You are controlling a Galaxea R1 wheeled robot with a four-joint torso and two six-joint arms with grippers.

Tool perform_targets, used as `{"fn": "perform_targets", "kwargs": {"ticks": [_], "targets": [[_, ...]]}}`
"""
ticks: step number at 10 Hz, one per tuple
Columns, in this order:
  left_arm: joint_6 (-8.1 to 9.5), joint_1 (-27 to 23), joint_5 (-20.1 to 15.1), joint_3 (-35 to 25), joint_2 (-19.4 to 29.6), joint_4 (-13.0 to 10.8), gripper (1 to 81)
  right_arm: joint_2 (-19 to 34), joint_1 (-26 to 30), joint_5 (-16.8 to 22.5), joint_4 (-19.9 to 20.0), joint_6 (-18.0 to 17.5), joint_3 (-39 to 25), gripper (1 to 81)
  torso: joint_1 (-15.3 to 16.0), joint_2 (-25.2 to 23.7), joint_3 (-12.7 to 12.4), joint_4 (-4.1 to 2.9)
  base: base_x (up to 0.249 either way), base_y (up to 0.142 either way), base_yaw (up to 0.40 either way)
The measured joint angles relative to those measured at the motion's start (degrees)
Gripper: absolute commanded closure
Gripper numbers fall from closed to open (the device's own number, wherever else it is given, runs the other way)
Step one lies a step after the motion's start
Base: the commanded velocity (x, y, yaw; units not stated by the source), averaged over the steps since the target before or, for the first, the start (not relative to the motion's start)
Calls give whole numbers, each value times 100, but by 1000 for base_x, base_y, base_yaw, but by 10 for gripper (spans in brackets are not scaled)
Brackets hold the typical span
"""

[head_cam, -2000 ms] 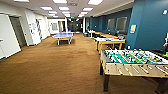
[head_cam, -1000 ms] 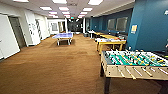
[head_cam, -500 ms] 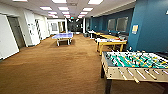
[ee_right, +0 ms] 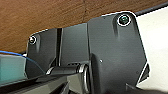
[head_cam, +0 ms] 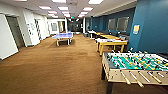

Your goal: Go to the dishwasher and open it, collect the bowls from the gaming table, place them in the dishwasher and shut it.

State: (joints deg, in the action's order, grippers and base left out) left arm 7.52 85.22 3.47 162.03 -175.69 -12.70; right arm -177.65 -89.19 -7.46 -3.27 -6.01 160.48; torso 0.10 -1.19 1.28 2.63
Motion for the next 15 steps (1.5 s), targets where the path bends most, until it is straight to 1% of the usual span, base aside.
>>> {"fn": "perform_targets", "kwargs": {"ticks": [4,7,10,12,15], "targets": [[-2,24,-1,-34,-55,0,10,52,-34,20,0,-2,9,10,-9,-5,0,0,125,0,0],[0,-44,7,-9,0,0,10,-13,33,-13,0,0,-11,10,0,2,2,0,125,0,0],[0,59,-20,2,16,0,10,-13,-78,39,-9,0,-13,10,-17,-7,-2,0,125,0,0],[0,-6,7,-4,-33,0,10,23,-12,22,-6,-2,-4,10,-10,-5,0,0,128,0,0],[0,28,-6,-9,-30,0,10,-10,-1,11,-6,0,-2,10,-13,-7,0,0,135,0,0]]}}
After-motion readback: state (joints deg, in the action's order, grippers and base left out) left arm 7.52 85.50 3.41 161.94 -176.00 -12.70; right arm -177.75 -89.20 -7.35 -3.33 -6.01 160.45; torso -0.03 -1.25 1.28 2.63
